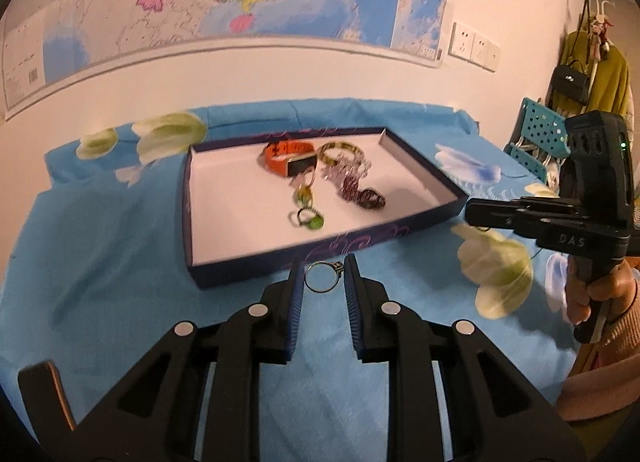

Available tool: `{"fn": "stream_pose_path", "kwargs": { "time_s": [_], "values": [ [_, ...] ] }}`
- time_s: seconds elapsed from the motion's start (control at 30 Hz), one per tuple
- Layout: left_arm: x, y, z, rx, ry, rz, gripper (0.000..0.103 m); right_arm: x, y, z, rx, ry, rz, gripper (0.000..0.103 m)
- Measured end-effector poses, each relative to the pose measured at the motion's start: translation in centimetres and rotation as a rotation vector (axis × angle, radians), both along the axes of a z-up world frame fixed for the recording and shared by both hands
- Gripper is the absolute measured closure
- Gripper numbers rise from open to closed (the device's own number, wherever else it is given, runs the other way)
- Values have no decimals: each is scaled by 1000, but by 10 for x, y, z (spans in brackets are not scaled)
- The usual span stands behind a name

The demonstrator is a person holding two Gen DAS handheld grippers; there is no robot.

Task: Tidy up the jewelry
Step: 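Carry the silver ring toward the box with the left tool while the right tool carries the gold ring there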

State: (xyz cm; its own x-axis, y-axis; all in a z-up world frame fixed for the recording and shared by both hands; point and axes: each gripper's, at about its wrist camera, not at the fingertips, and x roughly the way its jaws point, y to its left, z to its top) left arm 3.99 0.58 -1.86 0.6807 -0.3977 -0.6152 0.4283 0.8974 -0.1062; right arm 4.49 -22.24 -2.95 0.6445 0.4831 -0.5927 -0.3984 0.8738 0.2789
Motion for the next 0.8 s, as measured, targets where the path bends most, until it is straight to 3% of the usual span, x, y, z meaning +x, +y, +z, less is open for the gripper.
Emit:
{"fn": "stream_pose_path", "kwargs": {
  "time_s": [0.8],
  "values": [
    [31,-14,12,-10,-35,15,82,39,13,16,-2,-33,20,95]
  ]
}}
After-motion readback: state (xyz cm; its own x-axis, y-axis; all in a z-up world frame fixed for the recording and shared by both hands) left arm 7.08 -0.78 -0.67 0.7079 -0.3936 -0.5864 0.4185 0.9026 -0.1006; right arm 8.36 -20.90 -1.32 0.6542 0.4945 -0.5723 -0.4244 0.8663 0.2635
